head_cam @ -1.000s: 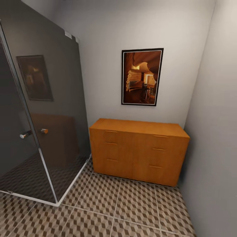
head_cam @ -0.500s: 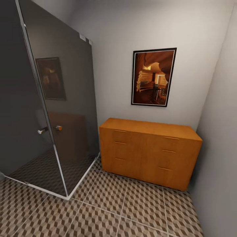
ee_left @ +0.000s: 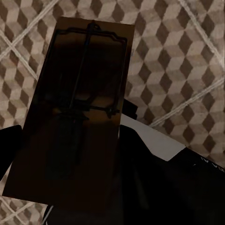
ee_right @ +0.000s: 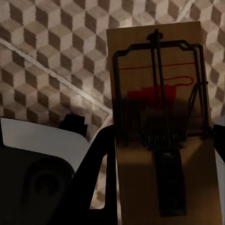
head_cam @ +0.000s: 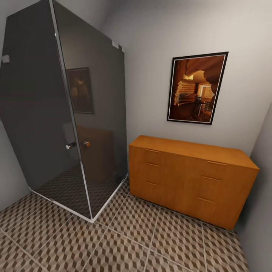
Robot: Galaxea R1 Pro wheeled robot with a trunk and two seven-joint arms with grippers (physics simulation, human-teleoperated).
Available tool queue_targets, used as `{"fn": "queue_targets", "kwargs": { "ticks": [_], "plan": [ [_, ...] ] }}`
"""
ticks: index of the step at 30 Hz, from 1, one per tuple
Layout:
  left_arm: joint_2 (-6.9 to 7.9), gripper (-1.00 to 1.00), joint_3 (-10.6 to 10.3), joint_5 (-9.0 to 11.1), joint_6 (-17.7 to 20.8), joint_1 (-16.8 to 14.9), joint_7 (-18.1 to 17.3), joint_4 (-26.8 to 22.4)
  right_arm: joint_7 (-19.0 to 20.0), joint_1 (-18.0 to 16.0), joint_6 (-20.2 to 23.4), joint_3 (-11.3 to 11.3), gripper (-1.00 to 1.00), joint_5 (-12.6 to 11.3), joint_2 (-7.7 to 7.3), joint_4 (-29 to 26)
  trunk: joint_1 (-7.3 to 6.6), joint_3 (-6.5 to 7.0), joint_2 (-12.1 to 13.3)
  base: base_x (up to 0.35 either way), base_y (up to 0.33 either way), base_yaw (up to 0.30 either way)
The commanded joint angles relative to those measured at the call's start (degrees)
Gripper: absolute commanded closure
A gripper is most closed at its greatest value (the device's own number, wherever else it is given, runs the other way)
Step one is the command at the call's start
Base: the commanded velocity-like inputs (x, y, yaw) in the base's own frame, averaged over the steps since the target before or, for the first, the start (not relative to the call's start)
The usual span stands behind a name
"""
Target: Take the four mousetraps from the cabinet in the bathroom and place them on the bathroom floor. Make sure all four end up on the same floor surface, and ensure that at least two of them are either under or directly next to the same bathroom sink.
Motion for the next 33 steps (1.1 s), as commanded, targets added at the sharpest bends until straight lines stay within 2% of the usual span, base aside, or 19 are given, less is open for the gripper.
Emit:
{"fn": "queue_targets", "kwargs": {
  "ticks": [1, 4, 5, 6, 7, 8, 9, 11, 12, 16, 25, 30, 33],
  "plan": [
    [0.07, 1.00, -0.5, -0.1, 0.3, 0.0, 0.2, -0.1, 0.4, 0.1, 0.0, 0.4, 1.00, -0.5, -0.03, 0.1, 0.00, -0.06, 0.0, 0.000, 0.000, 0.270],
    [1.16, 1.00, -0.6, -0.3, 0.4, 0.0, -1.9, -0.4, 0.3, 0.4, 0.0, 0.4, 1.00, -0.5, -0.10, 0.0, 0.00, -0.06, 0.0, 0.000, 0.000, 0.270],
    [2.05, 1.00, -0.6, -0.3, 0.4, 0.0, -5.1, -0.4, 0.3, 0.4, -0.1, 0.4, 1.00, -0.5, -0.11, 0.0, 0.00, -0.06, 0.0, 0.000, 0.000, 0.270],
    [3.18, 1.00, -0.6, -0.3, 0.5, 0.0, -9.8, -0.3, 0.3, 0.5, -0.1, 0.4, 1.00, -0.5, -0.12, 0.0, 0.00, -0.06, 0.0, 0.000, 0.000, 0.270],
    [3.82, 1.00, -0.6, -0.3, 0.7, 0.0, -12.4, -0.3, 0.3, 0.5, -0.1, 0.4, 1.00, -0.5, -0.12, 0.0, 0.00, -0.06, 0.0, 0.000, 0.000, 0.270],
    [5.21, 1.00, -0.6, -0.2, 0.8, 0.0, -17.6, -0.2, 0.3, 0.5, -0.1, 0.4, 1.00, -0.5, -0.13, 0.0, 0.00, -0.06, 0.0, 0.000, 0.000, 0.270],
    [5.91, 1.00, -0.6, -0.2, 0.9, 0.0, -19.7, -0.1, 0.3, 0.5, -0.1, 0.4, 1.00, -0.5, -0.13, 0.0, 0.00, -0.06, 0.0, 0.000, 0.000, 0.270],
    [8.71, 1.00, -0.6, -0.1, 1.1, 0.0, -25.5, 0.0, 0.3, 0.5, -0.1, 0.4, 1.00, -0.5, -0.18, 0.0, 0.00, -0.06, 0.0, 0.000, 0.000, 0.270],
    [9.28, 1.00, -0.6, 0.0, 1.2, 0.0, -26.5, 0.0, 0.3, 0.5, -0.2, 0.4, 1.00, -0.5, -0.20, 0.0, 0.00, -0.06, 0.0, 0.000, 0.000, 0.270],
    [9.67, 1.00, -0.6, -0.1, 1.2, 0.4, -27.9, 0.1, 0.3, 0.5, -0.2, 0.4, 1.00, -0.5, -0.16, 0.0, 0.00, -0.06, 0.0, 0.000, 0.000, 0.270],
    [9.71, 1.00, -0.6, -0.3, 1.3, 1.8, -28.3, 0.0, 0.3, 0.5, -0.2, 0.4, 1.00, -0.5, -0.16, 0.0, 0.00, -0.06, 0.0, 0.000, 0.000, 0.270],
    [9.68, 1.00, -0.6, -2.5, 0.5, 2.3, -28.3, 0.0, 0.3, 0.5, -0.2, 0.4, 1.00, -0.5, -0.14, 0.0, 0.00, -0.06, 0.0, 0.000, 0.000, 0.270],
    [9.52, 1.00, -0.4, -3.3, -2.1, 2.3, -28.2, 0.0, 0.3, 0.5, -0.4, 0.4, 1.00, -0.5, -0.14, 0.0, 0.00, -0.06, 0.0, 0.000, 0.000, 0.270]
  ]
}}
